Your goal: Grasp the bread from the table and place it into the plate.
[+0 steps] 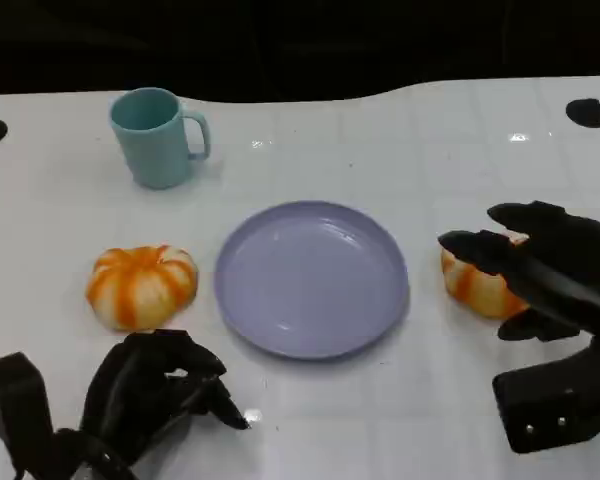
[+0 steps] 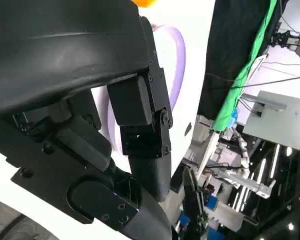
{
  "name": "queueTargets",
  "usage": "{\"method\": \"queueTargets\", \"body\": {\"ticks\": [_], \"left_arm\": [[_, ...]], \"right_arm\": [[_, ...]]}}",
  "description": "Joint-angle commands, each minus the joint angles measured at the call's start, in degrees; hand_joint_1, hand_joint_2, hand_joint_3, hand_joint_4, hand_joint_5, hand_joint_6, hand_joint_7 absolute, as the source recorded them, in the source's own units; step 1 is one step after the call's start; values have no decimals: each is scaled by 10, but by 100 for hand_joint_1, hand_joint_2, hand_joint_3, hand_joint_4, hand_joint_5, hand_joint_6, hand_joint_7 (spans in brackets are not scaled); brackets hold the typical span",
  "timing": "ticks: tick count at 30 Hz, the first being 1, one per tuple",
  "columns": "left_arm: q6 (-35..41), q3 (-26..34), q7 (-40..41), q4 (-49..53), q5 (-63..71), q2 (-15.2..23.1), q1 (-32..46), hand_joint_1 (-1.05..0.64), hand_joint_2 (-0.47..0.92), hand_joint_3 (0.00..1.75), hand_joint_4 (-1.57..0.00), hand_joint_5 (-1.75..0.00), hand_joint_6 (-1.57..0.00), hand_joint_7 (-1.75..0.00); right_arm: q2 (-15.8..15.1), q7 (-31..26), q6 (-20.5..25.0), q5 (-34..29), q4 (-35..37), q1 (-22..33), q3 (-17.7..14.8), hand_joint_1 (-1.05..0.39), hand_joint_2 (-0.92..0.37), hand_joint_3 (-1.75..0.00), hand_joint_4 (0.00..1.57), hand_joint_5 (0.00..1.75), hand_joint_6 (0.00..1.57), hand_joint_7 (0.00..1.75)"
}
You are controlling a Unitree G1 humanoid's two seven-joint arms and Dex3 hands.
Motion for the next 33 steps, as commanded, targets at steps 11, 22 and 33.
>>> {"method": "queueTargets", "body": {"ticks": [11,22,33], "left_arm": [[-1,5,1,-6,-2,5,4,-105,69,0,-157,-61,-157,-25],[5,6,-1,-10,-5,5,7,-105,69,0,-157,-61,-157,-25],[6,5,4,-11,-1,5,7,-105,68,0,-157,-61,-157,-25]], "right_arm": [[35,-91,16,-10,256,-127,99,-50,-81,-1,20,6,27,0],[65,-155,3,13,393,-182,132,-34,-91,-1,58,10,57,5],[81,-344,-75,21,494,-204,152,-13,-91,-7,94,154,131,34]]}}
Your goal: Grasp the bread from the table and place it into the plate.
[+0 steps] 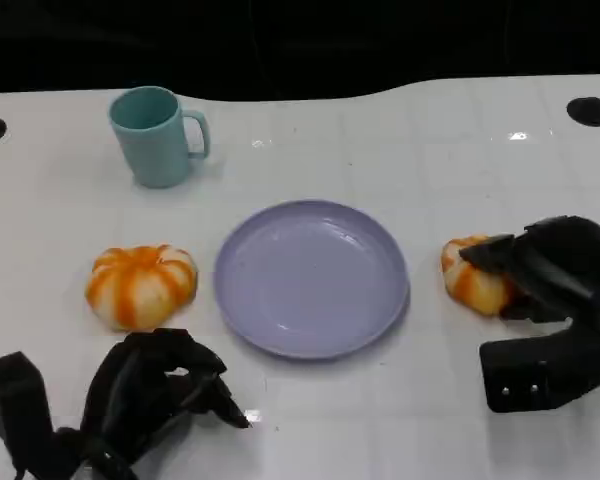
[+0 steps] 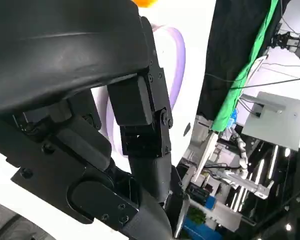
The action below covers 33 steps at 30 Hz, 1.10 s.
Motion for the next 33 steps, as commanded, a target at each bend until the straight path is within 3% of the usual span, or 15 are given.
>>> {"method": "queueTargets", "body": {"ticks": [1,4,7,11,12,13,16,22,25,29,33], "left_arm": [[-2,2,4,-4,0,8,6,-105,68,0,-157,-61,-157,-25],[-3,3,2,-2,-2,7,5,-105,68,0,-157,-61,-157,-25],[-5,3,3,-1,0,7,5,-105,68,0,-157,-61,-157,-25],[0,3,4,-3,-2,6,5,-105,68,0,-157,-61,-157,-26],[1,4,3,-3,-3,6,5,-105,68,0,-157,-61,-157,-26],[1,4,2,-3,-3,6,5,-105,68,0,-157,-61,-157,-26],[0,4,4,1,-2,5,2,-105,67,0,-157,-62,-157,-26],[-12,4,6,13,4,6,-4,-105,68,1,-157,-61,-157,-26],[-15,6,4,22,3,7,-9,-105,69,1,-157,-61,-157,-25],[-21,9,-1,41,3,8,-18,-105,68,0,-157,-61,-157,-25],[-31,7,4,53,10,9,-26,-105,69,1,-157,-61,-157,-24]], "right_arm": [[4,-53,-7,-1,31,-18,18,-13,-91,-9,93,166,110,81],[7,-75,-8,2,42,-23,24,-14,-88,-9,93,174,93,120],[9,-100,-10,7,48,-24,24,-14,-89,-13,93,175,85,144],[12,-137,-14,11,52,-25,22,-13,-84,-18,95,175,79,162],[12,-149,-16,11,53,-26,22,-12,-77,-28,95,175,78,166],[11,-160,-17,11,52,-27,22,-11,-61,-58,96,175,78,166],[12,-181,-28,20,48,-30,14,-14,-45,-89,96,175,76,168],[17,-185,-57,52,28,-43,-8,-11,-42,-102,97,175,75,171],[20,-170,-71,67,13,-49,-17,-13,-39,-119,98,175,73,174],[24,-161,-79,73,-9,-53,-18,-13,-26,-138,100,175,77,169],[29,-129,-102,85,-34,-55,-21,-13,-21,-145,102,175,83,162]]}}
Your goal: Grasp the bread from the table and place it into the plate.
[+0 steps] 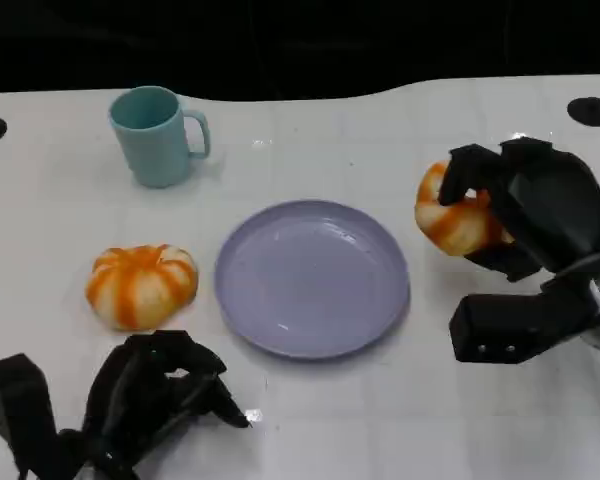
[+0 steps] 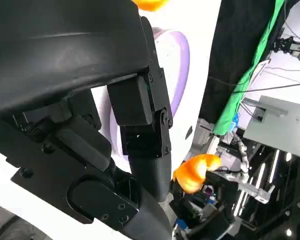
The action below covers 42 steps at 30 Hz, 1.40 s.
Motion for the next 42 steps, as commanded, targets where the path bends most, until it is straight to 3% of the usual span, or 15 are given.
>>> {"method": "queueTargets", "body": {"ticks": [1,12,17,22,28,34,38,39,42], "left_arm": [[-11,0,6,9,9,10,-10,-105,69,1,-157,-62,-157,-24],[-13,-5,8,-7,13,5,1,-105,70,1,-157,-62,-157,-25],[-14,-4,4,-9,11,5,4,-105,69,0,-157,-62,-157,-25],[-12,-5,6,-15,10,4,8,-105,69,0,-157,-62,-157,-24],[-6,-7,7,-29,9,2,17,-105,70,0,-157,-62,-157,-24],[-5,-7,7,-35,7,2,20,-105,70,0,-157,-62,-157,-24],[-4,-8,7,-36,7,2,20,-105,70,0,-157,-62,-157,-24],[-5,-7,6,-35,7,2,20,-105,70,0,-157,-62,-157,-24],[-7,-7,6,-34,7,1,20,-105,70,0,-157,-62,-157,-24]], "right_arm": [[4,38,-27,23,-30,-8,-11,-11,-21,-145,102,175,85,160],[24,102,-60,42,-68,-3,-20,-11,-26,-140,102,175,87,159],[43,132,-51,32,-65,-12,-9,-14,-27,-140,101,175,84,160],[67,150,-44,29,-55,-22,-2,-15,-38,-118,98,175,96,121],[98,163,-33,27,-26,-39,8,-16,-39,-119,97,175,95,114],[127,185,-24,36,8,-50,3,-17,-48,-99,91,175,98,92],[135,207,-18,39,19,-54,3,-18,-52,-84,85,156,96,79],[135,210,-18,38,20,-54,4,-22,-61,-64,83,134,93,61],[138,227,-21,43,21,-53,3,-27,-72,-38,72,113,89,30]]}}
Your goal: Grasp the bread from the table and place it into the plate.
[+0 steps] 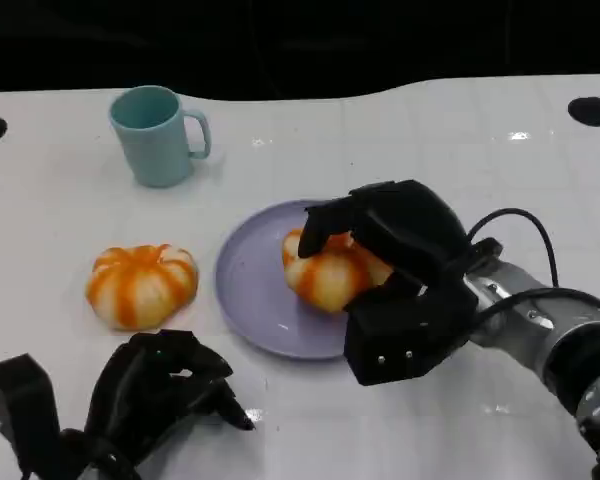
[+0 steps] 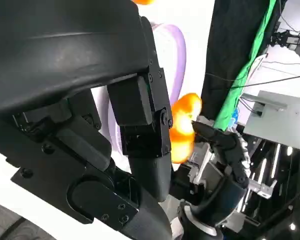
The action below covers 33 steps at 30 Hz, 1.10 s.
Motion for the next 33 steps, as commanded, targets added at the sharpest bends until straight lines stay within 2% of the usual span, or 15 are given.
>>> {"method": "queueTargets", "body": {"ticks": [1,2,3,4,6,9,12,17,25,33], "left_arm": [[0,1,6,-4,0,6,5,-105,70,0,-157,-62,-157,-24],[0,0,7,-5,0,5,6,-105,70,0,-157,-62,-157,-24],[-1,0,6,-6,1,6,6,-105,70,0,-157,-62,-157,-24],[-2,-1,7,-6,1,5,6,-105,70,0,-157,-62,-157,-24],[1,-1,7,-7,0,5,7,-105,70,0,-157,-62,-157,-23],[3,-2,8,-9,-1,5,7,-105,70,0,-157,-62,-157,-23],[2,-3,9,-10,-1,5,7,-105,70,0,-157,-62,-157,-23],[2,-5,12,-10,2,5,6,-105,70,0,-157,-62,-157,-23],[4,-5,9,-10,-2,4,5,-105,69,0,-157,-62,-157,-22],[-1,-6,10,-11,0,4,8,-105,70,0,-157,-63,-157,-22]], "right_arm": [[1,28,-2,13,2,-18,-2,-27,-75,-32,69,105,86,23],[0,37,-2,14,0,-18,-1,-29,-78,-27,62,91,81,15],[-2,48,0,14,-2,-17,-1,-33,-83,-20,51,70,73,7],[-4,58,2,15,-6,-16,-1,-36,-86,-15,45,58,66,3],[-8,77,6,16,-15,-14,-1,-45,-91,-11,33,42,52,1],[-17,109,9,23,-36,-5,-6,-59,-92,-18,16,33,36,0],[-31,140,10,34,-78,11,-13,-67,-92,-22,9,32,30,0],[-56,192,23,55,-158,43,-23,-72,-92,-25,1,42,27,1],[-110,253,33,97,-305,125,-62,-70,-92,-23,3,52,31,2],[-144,256,17,146,-405,214,-114,-63,-92,-17,15,63,40,6]]}}
